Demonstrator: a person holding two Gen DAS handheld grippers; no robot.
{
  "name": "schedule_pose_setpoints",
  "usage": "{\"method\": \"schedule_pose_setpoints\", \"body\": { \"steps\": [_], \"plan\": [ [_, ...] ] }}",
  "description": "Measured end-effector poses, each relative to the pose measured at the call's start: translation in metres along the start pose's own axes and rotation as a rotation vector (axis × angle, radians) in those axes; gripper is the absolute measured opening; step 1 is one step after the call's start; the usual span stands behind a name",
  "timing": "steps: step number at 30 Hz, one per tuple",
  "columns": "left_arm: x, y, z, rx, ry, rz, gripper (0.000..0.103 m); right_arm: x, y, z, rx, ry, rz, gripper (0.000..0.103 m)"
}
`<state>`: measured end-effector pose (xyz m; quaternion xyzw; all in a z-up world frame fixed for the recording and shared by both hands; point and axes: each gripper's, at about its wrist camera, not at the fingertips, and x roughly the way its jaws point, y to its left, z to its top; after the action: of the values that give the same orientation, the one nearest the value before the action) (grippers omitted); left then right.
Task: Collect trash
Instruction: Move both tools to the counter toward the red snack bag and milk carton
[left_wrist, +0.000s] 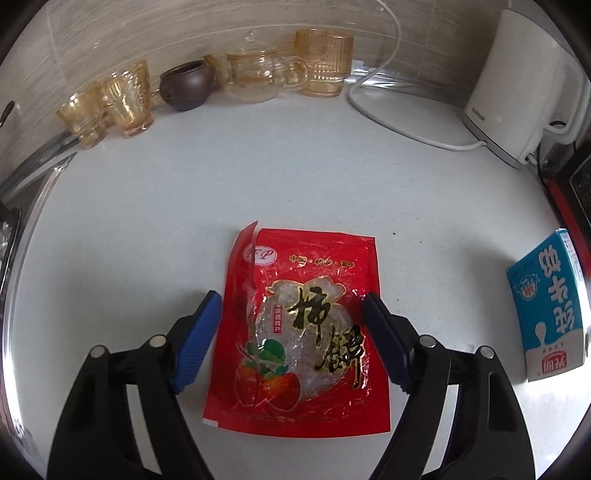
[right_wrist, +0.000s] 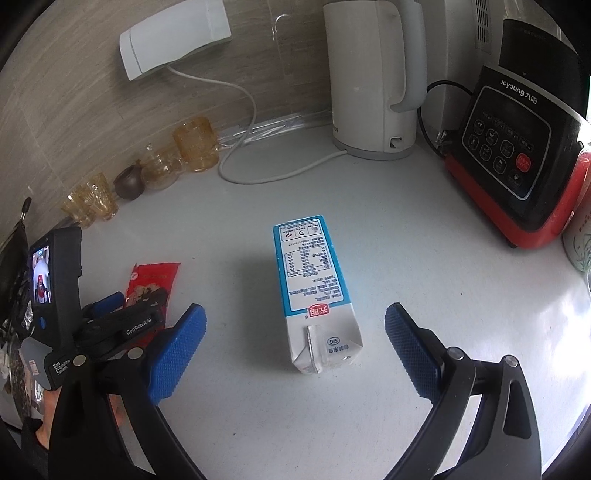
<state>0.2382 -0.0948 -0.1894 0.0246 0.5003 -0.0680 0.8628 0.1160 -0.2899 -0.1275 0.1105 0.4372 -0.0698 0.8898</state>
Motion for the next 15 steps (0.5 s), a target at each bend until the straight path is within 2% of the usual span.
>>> {"method": "schedule_pose_setpoints", "body": {
  "steps": [8, 10, 12, 15],
  "plan": [
    [-0.0008, 0.0012, -0.0006, 0.029, -0.003, -0.026, 0.076, 0.0007, 0.004, -0.0032, -0.01, 0.003, 0.011, 0.097],
    [-0.0013, 0.0021, 0.0002, 0.03, 0.011, -0.048, 0.079, 0.0, 0.0032, -0.0031, -0.008, 0.0, 0.011, 0.097],
    [-0.0009, 0.0018, 0.0001, 0.033, 0.019, -0.068, 0.087, 0.0002, 0.0016, -0.0024, -0.001, -0.001, 0.014, 0.097],
    [-0.0011, -0.0009, -0.0025, 0.043, 0.02, -0.072, 0.091, 0.0011, 0.0007, -0.0024, 0.002, 0.0, 0.015, 0.097]
  ]
}}
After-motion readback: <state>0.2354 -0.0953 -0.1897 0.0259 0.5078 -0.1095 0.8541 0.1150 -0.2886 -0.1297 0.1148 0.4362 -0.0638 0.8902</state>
